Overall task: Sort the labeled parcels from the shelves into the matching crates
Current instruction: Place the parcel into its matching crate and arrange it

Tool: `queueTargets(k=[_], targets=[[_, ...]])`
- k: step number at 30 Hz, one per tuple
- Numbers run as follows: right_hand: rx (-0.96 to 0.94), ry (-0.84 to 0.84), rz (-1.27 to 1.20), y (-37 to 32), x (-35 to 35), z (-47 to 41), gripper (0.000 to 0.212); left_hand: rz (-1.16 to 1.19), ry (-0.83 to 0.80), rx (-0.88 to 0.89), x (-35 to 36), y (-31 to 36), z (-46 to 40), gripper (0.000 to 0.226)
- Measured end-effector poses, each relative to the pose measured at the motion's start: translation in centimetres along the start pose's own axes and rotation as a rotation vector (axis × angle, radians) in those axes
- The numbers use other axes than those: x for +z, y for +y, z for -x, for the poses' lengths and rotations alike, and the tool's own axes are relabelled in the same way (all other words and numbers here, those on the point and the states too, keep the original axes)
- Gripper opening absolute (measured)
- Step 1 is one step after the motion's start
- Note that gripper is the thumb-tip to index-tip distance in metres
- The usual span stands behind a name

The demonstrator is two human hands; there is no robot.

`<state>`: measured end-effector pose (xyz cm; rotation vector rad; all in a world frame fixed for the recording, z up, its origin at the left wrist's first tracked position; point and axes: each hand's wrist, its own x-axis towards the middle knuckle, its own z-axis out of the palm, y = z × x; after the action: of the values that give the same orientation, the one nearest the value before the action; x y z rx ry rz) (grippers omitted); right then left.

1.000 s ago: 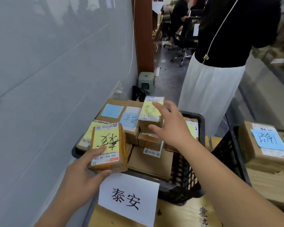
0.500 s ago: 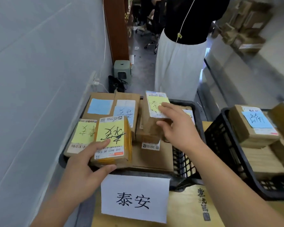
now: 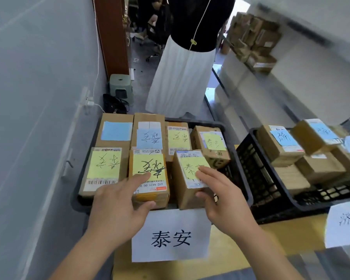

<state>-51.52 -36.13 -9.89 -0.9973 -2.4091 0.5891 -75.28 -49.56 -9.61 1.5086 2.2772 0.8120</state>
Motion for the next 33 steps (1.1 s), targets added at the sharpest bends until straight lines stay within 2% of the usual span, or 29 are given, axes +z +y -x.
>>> queueTargets(k=[6, 11, 16, 20, 24, 33], targets=[[-0.024, 0.030, 0.083, -0.2, 1.1, -1.3, 0.048, -0.059, -0.003, 0.007, 0.4, -0.1, 0.0, 0.063], [-0.076, 0.106, 0.088, 0.9, 2.0, -1.1, 0.046, -0.047, -0.015, -0.056, 0.0, 0.9, 0.1, 0.063], [-0.103, 0.102, 0.087, 1.3, 2.5, -1.3, 0.046, -0.063, -0.004, -0.108, -0.6, 2.3, 0.4, 0.059], [-0.114, 0.059, 0.056, 2.0, 2.7, -1.9, 0.044, -0.043, 0.031, -0.152, -0.5, 3.4, 0.1, 0.057], [-0.105, -0.065, 0.102, 2.5, 4.0, -1.2, 0.040, -0.022, 0.036, -0.176, -0.1, 3.5, -0.5, 0.056], [-0.017, -0.127, 0.059, 2.3, 4.0, -1.4, 0.040, -0.035, 0.019, -0.162, 0.5, 1.7, -1.2, 0.057]])
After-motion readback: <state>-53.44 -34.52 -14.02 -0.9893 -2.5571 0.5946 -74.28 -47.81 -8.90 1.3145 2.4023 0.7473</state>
